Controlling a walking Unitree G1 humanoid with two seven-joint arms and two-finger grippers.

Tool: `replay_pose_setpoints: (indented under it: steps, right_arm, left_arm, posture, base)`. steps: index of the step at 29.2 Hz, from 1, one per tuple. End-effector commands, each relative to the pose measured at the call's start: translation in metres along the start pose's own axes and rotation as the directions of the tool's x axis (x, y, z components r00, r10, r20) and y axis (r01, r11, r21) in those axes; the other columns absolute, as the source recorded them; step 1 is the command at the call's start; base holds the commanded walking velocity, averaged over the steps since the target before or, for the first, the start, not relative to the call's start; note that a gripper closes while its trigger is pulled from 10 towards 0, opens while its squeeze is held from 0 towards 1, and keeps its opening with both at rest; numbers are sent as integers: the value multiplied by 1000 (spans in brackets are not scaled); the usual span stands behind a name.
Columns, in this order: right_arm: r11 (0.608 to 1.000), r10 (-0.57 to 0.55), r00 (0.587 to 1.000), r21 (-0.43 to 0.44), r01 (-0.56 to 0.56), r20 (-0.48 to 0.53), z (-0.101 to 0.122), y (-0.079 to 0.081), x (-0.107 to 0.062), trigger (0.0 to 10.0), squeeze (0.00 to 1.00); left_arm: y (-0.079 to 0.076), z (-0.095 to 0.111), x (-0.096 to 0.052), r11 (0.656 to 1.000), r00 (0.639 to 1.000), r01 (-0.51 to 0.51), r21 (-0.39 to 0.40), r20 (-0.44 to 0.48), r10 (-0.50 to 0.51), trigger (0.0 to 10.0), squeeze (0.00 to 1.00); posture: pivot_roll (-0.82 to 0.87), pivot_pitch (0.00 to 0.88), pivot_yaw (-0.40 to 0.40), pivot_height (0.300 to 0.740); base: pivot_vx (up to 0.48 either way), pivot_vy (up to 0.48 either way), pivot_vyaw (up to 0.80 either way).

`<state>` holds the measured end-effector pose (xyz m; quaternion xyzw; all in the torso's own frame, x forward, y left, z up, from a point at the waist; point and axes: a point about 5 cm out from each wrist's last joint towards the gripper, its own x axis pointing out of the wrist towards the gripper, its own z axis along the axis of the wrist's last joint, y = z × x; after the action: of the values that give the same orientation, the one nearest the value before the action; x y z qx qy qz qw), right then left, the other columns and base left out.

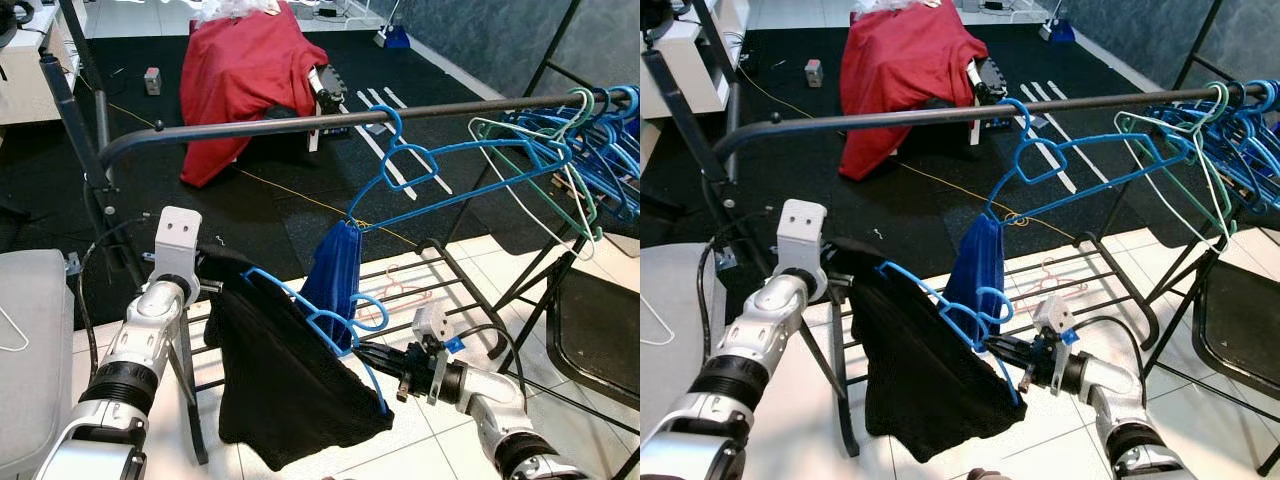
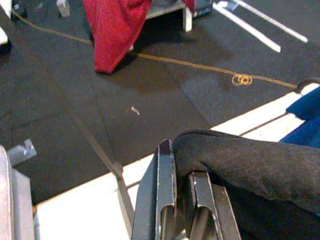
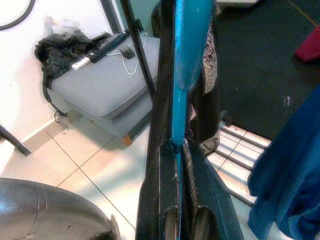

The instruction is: Hang hanger

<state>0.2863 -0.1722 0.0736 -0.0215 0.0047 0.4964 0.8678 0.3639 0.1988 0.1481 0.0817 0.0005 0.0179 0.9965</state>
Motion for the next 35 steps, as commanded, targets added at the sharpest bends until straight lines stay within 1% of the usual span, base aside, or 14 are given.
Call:
replay_pose_setpoints:
  steps: [1,2,3,9,12,14,15,17,20,22,24,28,30,35]
  right_arm:
    - [985,34,980,-174,0,194,69,12,31,0,0]
    - [971,72,953,-239,1,294,104,33,42,0,0]
    - [964,93,934,-267,2,344,121,46,44,0,0]
    - [964,97,932,-267,-1,348,121,46,44,0,0]
    - [959,52,919,-276,64,392,119,40,46,0,0]
    - [980,2,909,-180,80,416,113,40,56,0,0]
    - [980,2,909,-180,80,416,113,40,56,0,0]
    - [991,-13,940,-119,56,341,111,54,58,0,0]
    - [992,7,973,-124,22,231,106,63,52,0,0]
    - [993,-63,992,-96,74,111,76,58,32,0,0]
    - [992,-81,994,-88,88,78,68,57,26,0,0]
    - [996,-65,996,-49,68,68,61,65,13,0,0]
    - [999,-48,997,-19,49,69,60,75,3,0,0]
    - [997,-77,988,31,73,133,83,76,0,0,0]
  left_arm:
    - [19,9,-4,996,993,-91,-7,74,91,0,0]
    - [19,8,-5,996,993,-90,-11,79,91,0,0]
    - [18,8,-6,996,993,-90,-14,81,91,0,0]
    - [18,8,-6,996,993,-90,-14,81,91,0,0]
    - [17,5,-8,994,992,-97,-47,73,100,0,0]
    - [8,3,-14,993,995,-57,-107,80,66,0,0]
    - [8,3,-14,993,995,-57,-107,80,66,0,0]
    - [-1,1,-19,994,997,-10,-109,79,19,0,0]
    - [-5,1,-20,998,997,16,-69,80,-10,0,0]
    - [-3,2,-18,999,997,23,-48,76,-19,0,0]
    - [-3,2,-17,999,997,25,-42,75,-22,0,0]
    - [-1,-4,-14,999,999,15,-33,40,-14,0,0]
    - [-1,-5,-9,999,1000,14,-30,20,-13,0,0]
    - [-2,2,3,1000,1000,22,-18,12,-21,0,0]
  posture:
    - [-99,118,-52,740]
    - [-99,118,-52,740]
    - [-99,119,-51,740]
    - [-100,119,-51,740]
    - [-100,118,-50,740]
    - [-98,116,-51,740]
    - [-98,116,-51,740]
    - [-103,119,-59,740]
    - [-101,118,-60,740]
    - [-98,118,-60,740]
    - [-98,118,-60,740]
    - [-104,119,-56,740]
    - [-109,118,-54,740]
    - [-114,119,-46,740]
  base:
    - [0,0,0]
    - [0,0,0]
    - [0,0,0]
    - [0,0,0]
    - [0,0,0]
    - [0,0,0]
    - [0,0,0]
    - [0,0,0]
    - [0,0,0]
    - [0,0,0]
    - [0,0,0]
    - [0,0,0]
    - [0,0,0]
    - [0,0,0]
